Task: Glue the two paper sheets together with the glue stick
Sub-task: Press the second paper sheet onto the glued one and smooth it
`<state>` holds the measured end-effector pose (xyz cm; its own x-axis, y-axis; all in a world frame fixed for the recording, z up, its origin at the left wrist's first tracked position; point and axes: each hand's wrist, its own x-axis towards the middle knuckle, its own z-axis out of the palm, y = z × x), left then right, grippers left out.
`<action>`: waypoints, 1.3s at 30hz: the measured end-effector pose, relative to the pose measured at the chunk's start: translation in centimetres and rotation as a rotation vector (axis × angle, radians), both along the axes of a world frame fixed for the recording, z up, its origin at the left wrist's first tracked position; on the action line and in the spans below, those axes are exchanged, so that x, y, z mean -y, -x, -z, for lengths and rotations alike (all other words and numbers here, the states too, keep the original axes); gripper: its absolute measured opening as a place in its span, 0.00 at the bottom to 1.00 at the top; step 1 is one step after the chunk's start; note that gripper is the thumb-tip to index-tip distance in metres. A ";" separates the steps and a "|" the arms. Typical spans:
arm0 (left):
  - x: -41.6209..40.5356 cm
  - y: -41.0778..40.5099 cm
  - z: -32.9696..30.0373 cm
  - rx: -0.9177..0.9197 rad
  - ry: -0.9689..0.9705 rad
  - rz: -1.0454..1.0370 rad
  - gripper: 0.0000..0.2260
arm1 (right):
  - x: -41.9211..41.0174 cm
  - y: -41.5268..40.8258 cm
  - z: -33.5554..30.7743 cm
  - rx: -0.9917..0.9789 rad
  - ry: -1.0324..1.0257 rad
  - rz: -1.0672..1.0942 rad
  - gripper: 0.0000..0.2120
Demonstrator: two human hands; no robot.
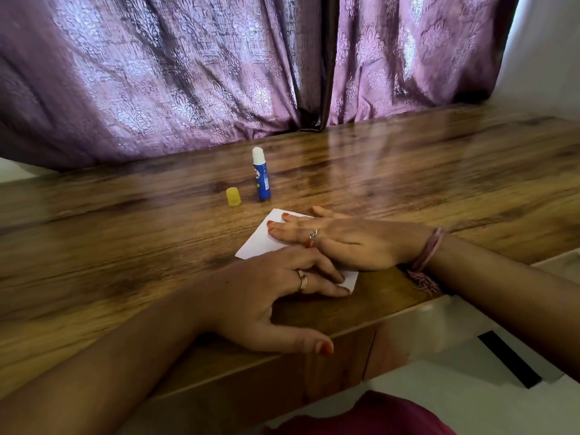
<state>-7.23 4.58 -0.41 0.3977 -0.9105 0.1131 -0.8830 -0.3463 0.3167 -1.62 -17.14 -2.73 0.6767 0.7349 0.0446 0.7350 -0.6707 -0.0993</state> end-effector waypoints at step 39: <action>-1.7 -10.7 1.6 -0.064 0.889 -1.208 0.27 | 1.2 -0.9 0.3 -0.085 -0.105 0.615 0.31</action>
